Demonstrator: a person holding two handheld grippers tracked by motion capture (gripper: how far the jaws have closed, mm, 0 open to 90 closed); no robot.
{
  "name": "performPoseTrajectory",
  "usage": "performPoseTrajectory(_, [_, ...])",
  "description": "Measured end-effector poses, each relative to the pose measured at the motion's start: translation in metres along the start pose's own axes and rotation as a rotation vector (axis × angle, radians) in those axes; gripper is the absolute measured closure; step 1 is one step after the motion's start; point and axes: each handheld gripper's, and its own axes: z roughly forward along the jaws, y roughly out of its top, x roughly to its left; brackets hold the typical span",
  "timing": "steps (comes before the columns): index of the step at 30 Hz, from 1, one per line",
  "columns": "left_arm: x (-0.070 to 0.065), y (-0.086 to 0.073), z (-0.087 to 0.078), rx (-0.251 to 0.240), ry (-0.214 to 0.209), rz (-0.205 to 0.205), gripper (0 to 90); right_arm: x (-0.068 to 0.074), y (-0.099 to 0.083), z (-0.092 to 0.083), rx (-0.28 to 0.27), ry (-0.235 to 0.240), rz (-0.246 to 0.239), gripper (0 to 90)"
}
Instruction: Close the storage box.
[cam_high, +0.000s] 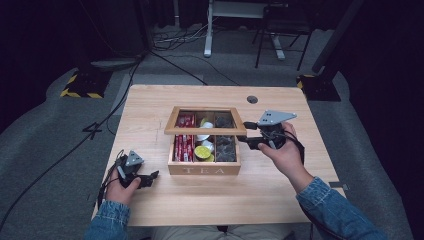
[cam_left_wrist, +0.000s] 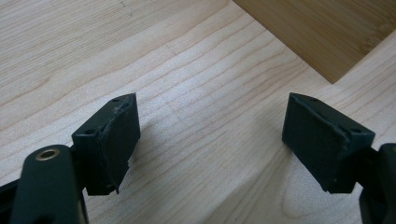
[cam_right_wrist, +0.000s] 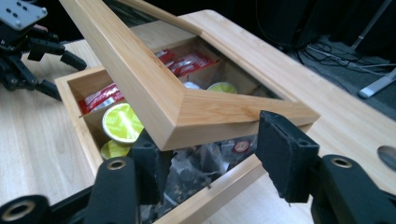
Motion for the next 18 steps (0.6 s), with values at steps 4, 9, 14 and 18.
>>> performPoseTrajectory(4, [0.000,0.000,0.000,-0.001,0.000,0.000,19.6,0.005,-0.009,0.002,0.004,-0.008,-0.007,44.5])
performPoseTrajectory(9, [0.000,0.000,0.000,-0.001,0.000,0.000,19.6,0.011,-0.017,0.004,0.009,-0.021,-0.019,43.8])
performPoseTrajectory(14, [0.000,0.000,0.000,-0.001,0.000,0.000,19.6,0.014,-0.029,0.008,0.034,0.000,-0.010,43.3])
performPoseTrajectory(18, [0.000,0.000,0.000,-0.001,0.000,0.000,19.6,0.017,-0.037,0.012,0.047,0.007,-0.007,43.6])
